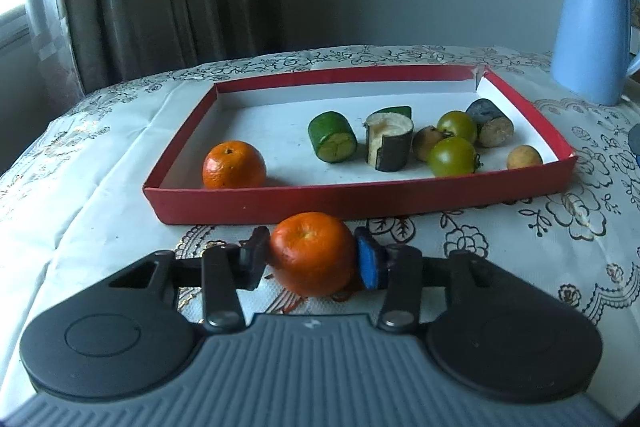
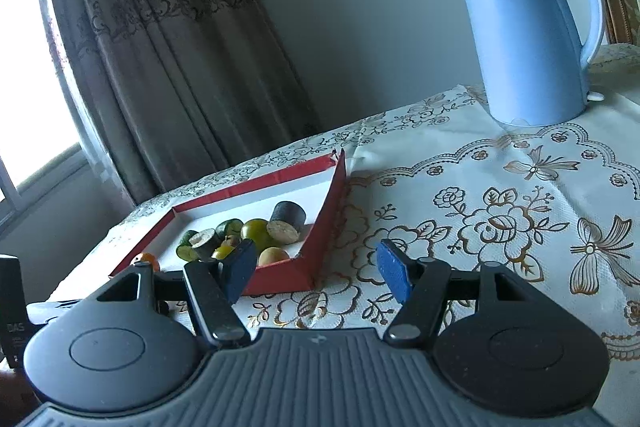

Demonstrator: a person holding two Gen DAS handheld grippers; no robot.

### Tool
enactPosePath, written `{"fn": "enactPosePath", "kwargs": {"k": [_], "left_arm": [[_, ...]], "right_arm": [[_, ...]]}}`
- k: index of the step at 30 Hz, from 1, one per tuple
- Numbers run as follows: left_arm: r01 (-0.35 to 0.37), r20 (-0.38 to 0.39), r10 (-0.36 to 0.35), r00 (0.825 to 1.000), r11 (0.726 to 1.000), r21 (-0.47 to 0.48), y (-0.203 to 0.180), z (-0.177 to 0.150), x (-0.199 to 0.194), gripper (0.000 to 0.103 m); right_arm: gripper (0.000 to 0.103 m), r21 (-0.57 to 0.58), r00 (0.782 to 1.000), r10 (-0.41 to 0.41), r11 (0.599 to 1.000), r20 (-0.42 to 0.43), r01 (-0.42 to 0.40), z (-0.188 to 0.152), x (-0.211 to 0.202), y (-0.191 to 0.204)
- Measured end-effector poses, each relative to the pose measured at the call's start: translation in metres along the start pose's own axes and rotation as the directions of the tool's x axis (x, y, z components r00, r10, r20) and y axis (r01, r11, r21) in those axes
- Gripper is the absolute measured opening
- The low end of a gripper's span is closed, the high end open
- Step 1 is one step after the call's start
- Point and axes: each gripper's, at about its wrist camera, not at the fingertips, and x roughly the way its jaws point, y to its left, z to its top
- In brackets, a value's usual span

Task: Organize fruits
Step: 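Close the left gripper on the tangerine and lift it, then carry the tangerine into the red box and open the left gripper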

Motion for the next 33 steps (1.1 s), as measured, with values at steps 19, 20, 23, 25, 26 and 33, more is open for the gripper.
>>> {"fn": "enactPosePath", "kwargs": {"k": [19,20,23,25,26,33], "left_arm": [[-0.078,0.106,0.086,0.991,0.993,-0.084,0.018,-0.006,-0.060,0.042],[-0.080,0.111,0.089,0.990,0.993,-0.087,0.019,-0.006,-0.063,0.042],[-0.085,0.125,0.097,0.987,0.992,-0.098,0.021,-0.007,-0.072,0.042],[-0.089,0.138,0.102,0.985,0.991,-0.103,0.023,-0.006,-0.079,0.042],[-0.091,0.144,0.105,0.984,0.990,-0.105,0.024,-0.005,-0.081,0.042],[-0.096,0.175,0.116,0.978,0.989,-0.116,0.025,0.025,-0.073,0.041]], "right_arm": [[0.066,-0.018,0.999,-0.054,0.998,0.006,0.054,-0.003,0.003,-0.004],[0.066,-0.019,0.998,-0.058,0.998,0.007,0.058,-0.003,0.003,-0.005],[0.066,-0.018,0.997,-0.070,0.997,0.010,0.071,-0.004,0.003,-0.006],[0.066,-0.017,0.997,-0.078,0.997,0.014,0.078,-0.004,0.002,-0.007],[0.066,-0.016,0.997,-0.082,0.997,0.016,0.082,-0.004,0.001,-0.007],[0.066,-0.011,0.996,-0.090,0.996,0.025,0.091,-0.003,0.000,-0.007]]}}
